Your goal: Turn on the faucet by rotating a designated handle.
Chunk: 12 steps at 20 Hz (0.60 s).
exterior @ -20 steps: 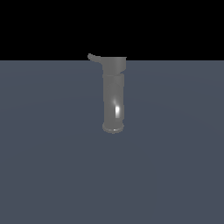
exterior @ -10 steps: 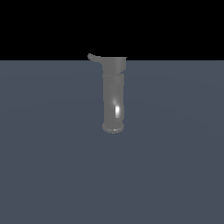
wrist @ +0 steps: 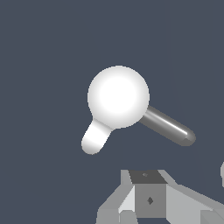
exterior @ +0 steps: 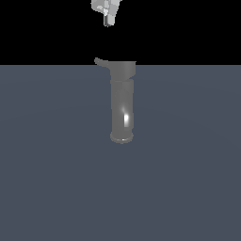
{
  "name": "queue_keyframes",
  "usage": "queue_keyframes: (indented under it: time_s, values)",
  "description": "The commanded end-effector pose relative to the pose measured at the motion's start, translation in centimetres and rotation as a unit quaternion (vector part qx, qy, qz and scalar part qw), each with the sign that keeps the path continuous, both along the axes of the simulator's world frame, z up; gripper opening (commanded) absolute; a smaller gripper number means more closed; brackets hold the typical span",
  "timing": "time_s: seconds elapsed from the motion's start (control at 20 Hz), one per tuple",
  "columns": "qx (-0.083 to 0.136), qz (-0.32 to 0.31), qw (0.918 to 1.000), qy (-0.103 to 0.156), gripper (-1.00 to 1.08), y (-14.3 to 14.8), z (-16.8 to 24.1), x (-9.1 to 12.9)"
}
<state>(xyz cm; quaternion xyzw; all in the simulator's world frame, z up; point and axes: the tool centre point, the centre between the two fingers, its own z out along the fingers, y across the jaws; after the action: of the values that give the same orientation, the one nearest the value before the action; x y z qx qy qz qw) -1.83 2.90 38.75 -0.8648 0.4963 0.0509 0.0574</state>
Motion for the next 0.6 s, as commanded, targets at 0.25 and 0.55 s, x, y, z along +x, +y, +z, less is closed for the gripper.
queue_keyframes:
  time_s: [0.25, 0.55]
  values:
    - [-0.022, -0.1, 0.9947, 0.012, -1.0, 1.0, -3.3, 3.7]
    - [-0.045, -0.174, 0.9836, 0.014, -1.0, 1.9, -5.9, 6.3]
